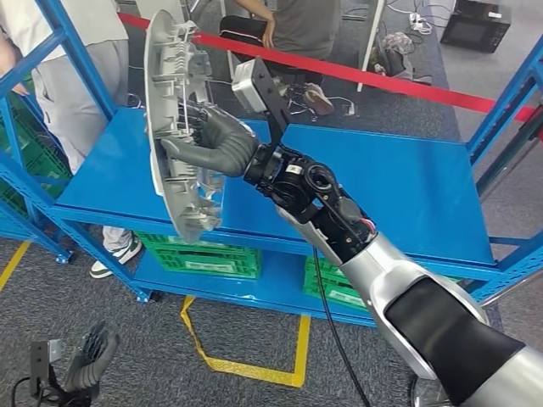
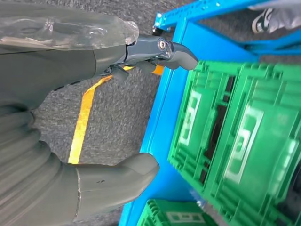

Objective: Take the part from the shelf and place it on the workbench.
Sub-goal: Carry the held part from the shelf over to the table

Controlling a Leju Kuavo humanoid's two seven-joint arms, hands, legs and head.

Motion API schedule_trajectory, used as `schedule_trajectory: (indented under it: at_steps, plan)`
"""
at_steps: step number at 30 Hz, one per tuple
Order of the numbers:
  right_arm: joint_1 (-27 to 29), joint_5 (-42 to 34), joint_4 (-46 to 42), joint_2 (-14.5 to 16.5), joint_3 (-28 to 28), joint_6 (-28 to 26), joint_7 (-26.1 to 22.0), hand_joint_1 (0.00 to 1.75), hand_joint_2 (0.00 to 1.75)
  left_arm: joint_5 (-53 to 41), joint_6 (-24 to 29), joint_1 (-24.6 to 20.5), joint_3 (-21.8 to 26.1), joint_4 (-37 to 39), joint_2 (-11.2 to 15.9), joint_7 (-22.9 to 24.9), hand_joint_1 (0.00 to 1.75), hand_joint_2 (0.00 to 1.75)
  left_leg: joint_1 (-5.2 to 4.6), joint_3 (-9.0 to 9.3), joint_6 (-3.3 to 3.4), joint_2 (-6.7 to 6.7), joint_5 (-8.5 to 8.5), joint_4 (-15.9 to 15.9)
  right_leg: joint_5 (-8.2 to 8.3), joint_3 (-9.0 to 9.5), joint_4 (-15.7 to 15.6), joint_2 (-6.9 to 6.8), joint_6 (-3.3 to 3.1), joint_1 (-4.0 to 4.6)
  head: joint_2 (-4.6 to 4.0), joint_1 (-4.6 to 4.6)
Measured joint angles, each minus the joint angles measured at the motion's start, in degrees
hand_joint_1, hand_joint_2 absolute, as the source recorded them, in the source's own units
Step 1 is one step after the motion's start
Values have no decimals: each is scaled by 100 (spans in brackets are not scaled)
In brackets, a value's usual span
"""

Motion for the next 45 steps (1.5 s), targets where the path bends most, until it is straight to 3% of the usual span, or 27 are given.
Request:
schedule_trajectory:
  at_steps: [3,5,8,10,11,12,14,15,16,18,20,21,22,24,26,27,30,32,34,35,37,39,40,41,42,43,45]
  plan:
    - [-7,51,-14,3,-3,-34,30,175,175,-14,-10,2,-1,0,-4,-13,0,175,-35,36,118,-101,2,-88,-41,31,-11,-102,98,22,0,44]
    - [2,57,-30,2,-13,-53,55,175,175,-25,-10,4,-2,0,-4,-11,0,175,-21,52,192,-187,6,-103,-190,-34,160,-15,148,1,0,71]
    - [22,52,-56,-2,-31,-75,81,175,175,-43,-10,-22,-6,0,-9,-6,0,175,-20,73,273,-310,3,-109,-719,-531,1258,259,161,2,0,167]
    - [58,52,-57,-12,-37,-87,97,175,175,-54,-10,-27,-23,0,-16,-1,0,175,-45,86,289,-422,-3,-106,-844,-819,1810,303,144,16,0,204]
    - [79,52,-60,-18,-40,-92,107,175,175,-58,-11,-27,-34,0,-21,3,0,175,-55,97,292,-483,-7,-103,-743,-820,1762,314,124,20,0,215]
    - [96,52,-69,-21,-43,-98,120,175,175,-62,-11,-31,-46,0,-24,6,0,175,-63,110,291,-547,-10,-98,-542,-708,1474,336,94,24,0,227]
    - [108,53,-108,-25,-50,-116,140,175,175,-73,-22,-48,-73,0,-39,10,0,175,-77,119,278,-659,-20,-84,-108,-343,620,504,20,29,0,252]
    - [106,53,-132,-28,-55,-127,146,175,175,-81,-31,-61,-85,0,-47,19,0,175,-75,107,260,-708,-19,-74,10,-190,293,587,-3,30,0,252]
    - [106,54,-152,-33,-59,-137,154,175,175,-89,-39,-73,-97,0,-52,32,0,175,-66,88,236,-752,-13,-70,51,-103,114,647,-20,36,0,251]
    - [108,56,-180,-44,-66,-151,174,175,175,-106,-48,-81,-113,-1,-50,62,0,175,-42,59,167,-842,15,-88,41,-39,28,607,-44,39,0,257]
    - [118,55,-210,-49,-67,-159,191,175,175,-119,-51,-80,-129,-2,-48,79,0,175,-49,12,108,-740,-33,-22,76,7,-39,511,-86,14,0,254]
    - [120,54,-230,-50,-70,-160,192,175,175,-120,-52,-92,-134,-2,-46,82,0,175,-55,-92,81,-613,-152,187,94,29,-74,458,-106,-3,0,221]
    - [123,53,-248,-51,-73,-160,192,175,175,-119,-51,-104,-137,-2,-46,85,0,175,-46,-255,57,-468,-317,519,101,41,-90,406,-116,-2,0,182]
    - [136,53,-268,-54,-80,-158,193,175,175,-114,-47,-117,-142,-2,-47,86,0,175,-15,-678,1,-326,-648,1346,95,42,-93,296,-129,1,0,107]
    - [171,54,-275,-54,-80,-158,199,175,175,-113,-45,-105,-156,-2,-51,86,0,175,25,-835,-38,-288,-643,1605,81,45,-90,190,-120,-1,0,62]
    - [187,54,-279,-54,-80,-158,201,175,175,-112,-45,-102,-163,-2,-49,86,0,175,42,-723,-50,-262,-489,1368,69,48,-85,140,-105,-6,0,45]
    - [189,72,-303,-53,-81,-170,186,175,175,-90,-45,-121,-178,-3,-33,85,0,175,26,-108,-34,-33,-13,167,9,52,-42,13,-19,9,0,22]
    - [176,97,-317,-51,-79,-170,156,175,175,-67,-44,-134,-182,-3,-22,86,0,175,-21,6,49,-10,6,-72,-32,62,-34,-57,48,41,0,35]
    - [172,115,-319,-49,-73,-160,125,175,175,-56,-31,-131,-185,-3,-8,89,0,175,-24,9,141,-122,0,-71,-78,84,-30,-107,113,27,0,67]
    - [172,126,-319,-48,-72,-153,113,175,175,-52,-21,-129,-187,-3,-3,90,0,175,-20,22,177,-171,-1,-78,-145,65,41,-60,139,13,0,79]
    - [171,145,-318,-48,-72,-140,91,175,175,-51,-8,-131,-191,-4,5,90,0,175,-7,50,250,-260,-2,-90,-427,-146,523,136,165,-4,0,120]
    - [182,146,-312,-50,-72,-122,70,175,175,-52,-7,-133,-198,-4,8,90,0,175,-29,62,293,-360,-12,-86,-789,-558,1388,275,158,8,0,173]
    - [194,148,-304,-51,-72,-115,62,175,175,-54,-6,-129,-205,-4,9,93,0,175,-42,69,303,-423,-18,-85,-878,-743,1729,299,150,15,0,194]
    - [206,150,-295,-51,-72,-111,55,175,175,-56,-6,-124,-212,-4,7,98,0,175,-54,78,309,-488,-23,-83,-849,-830,1846,308,136,19,0,206]
    - [213,153,-286,-52,-72,-104,48,175,175,-58,-6,-122,-219,-4,6,104,0,175,-63,91,312,-557,-28,-80,-702,-806,1719,321,110,23,0,218]
    - [213,156,-280,-52,-72,-96,38,175,175,-59,-5,-122,-224,-4,4,109,0,175,-69,106,311,-626,-35,-75,-458,-674,1365,367,73,31,0,233]
    - [195,158,-276,-52,-73,-80,13,175,175,-60,-2,-130,-231,-4,-8,115,0,175,-72,112,294,-743,-47,-66,-18,-331,528,604,-22,36,0,248]
